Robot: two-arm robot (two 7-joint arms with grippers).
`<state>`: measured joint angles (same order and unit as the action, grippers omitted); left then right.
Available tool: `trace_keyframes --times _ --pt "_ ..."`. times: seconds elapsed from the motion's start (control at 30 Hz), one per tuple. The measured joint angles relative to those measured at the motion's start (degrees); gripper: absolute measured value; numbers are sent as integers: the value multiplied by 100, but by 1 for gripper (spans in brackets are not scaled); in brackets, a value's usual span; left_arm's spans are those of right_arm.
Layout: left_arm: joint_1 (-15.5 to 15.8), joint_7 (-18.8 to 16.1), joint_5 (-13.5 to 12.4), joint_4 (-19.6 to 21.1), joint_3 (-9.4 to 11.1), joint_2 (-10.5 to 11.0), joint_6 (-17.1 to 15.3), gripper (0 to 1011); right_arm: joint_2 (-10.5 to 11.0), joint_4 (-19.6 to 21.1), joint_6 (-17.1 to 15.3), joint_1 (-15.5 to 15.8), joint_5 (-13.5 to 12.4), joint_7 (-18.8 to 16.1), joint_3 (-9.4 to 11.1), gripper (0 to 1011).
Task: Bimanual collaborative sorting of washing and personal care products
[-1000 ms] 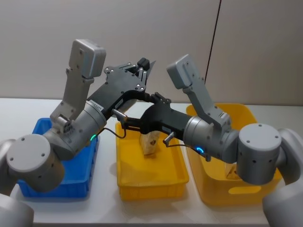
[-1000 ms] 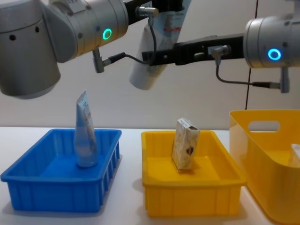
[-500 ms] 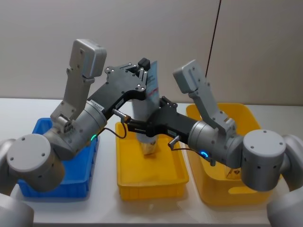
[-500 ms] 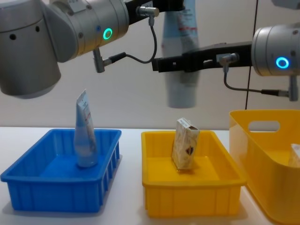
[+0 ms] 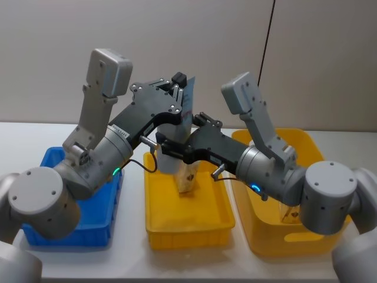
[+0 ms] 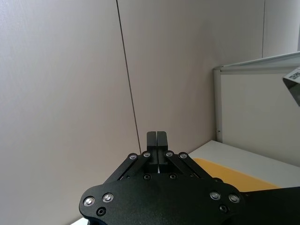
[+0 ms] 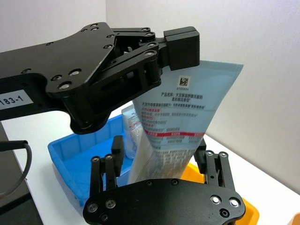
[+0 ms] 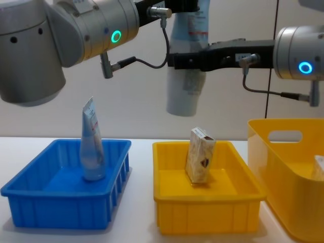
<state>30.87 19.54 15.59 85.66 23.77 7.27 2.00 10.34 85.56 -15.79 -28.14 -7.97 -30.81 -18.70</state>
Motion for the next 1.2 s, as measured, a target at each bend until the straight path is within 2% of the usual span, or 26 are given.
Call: trace_keyframes --times 0.13,0.57,0.7,0.77,0.9,1.0,1.03,1.13,1.2 --pt "0 0 0 0 0 -1 0 0 -9 -118 105 -57 -42 -28 0 760" --pt "0 -1 0 0 0 0 1 0 -25 -405 268 -149 -167 -25 28 378" --pt "0 -1 0 0 0 0 1 50 -25 -454 287 -164 -195 -5 29 278" --pt "0 -1 0 0 0 0 1 133 -23 -475 297 -169 -208 5 28 233" --pt "0 -1 0 -1 0 0 1 222 -19 -498 308 -181 -219 25 21 193" --pt "0 0 0 0 0 0 1 334 -17 -504 314 -183 -227 56 14 179" --pt "0 0 0 0 0 0 1 334 -16 -504 314 -184 -228 65 12 177" --pt "0 0 0 -1 0 0 1 429 -10 -499 314 -179 -228 127 11 177" --pt "0 0 0 -1 0 0 1 536 -3 -476 307 -161 -222 199 17 177"
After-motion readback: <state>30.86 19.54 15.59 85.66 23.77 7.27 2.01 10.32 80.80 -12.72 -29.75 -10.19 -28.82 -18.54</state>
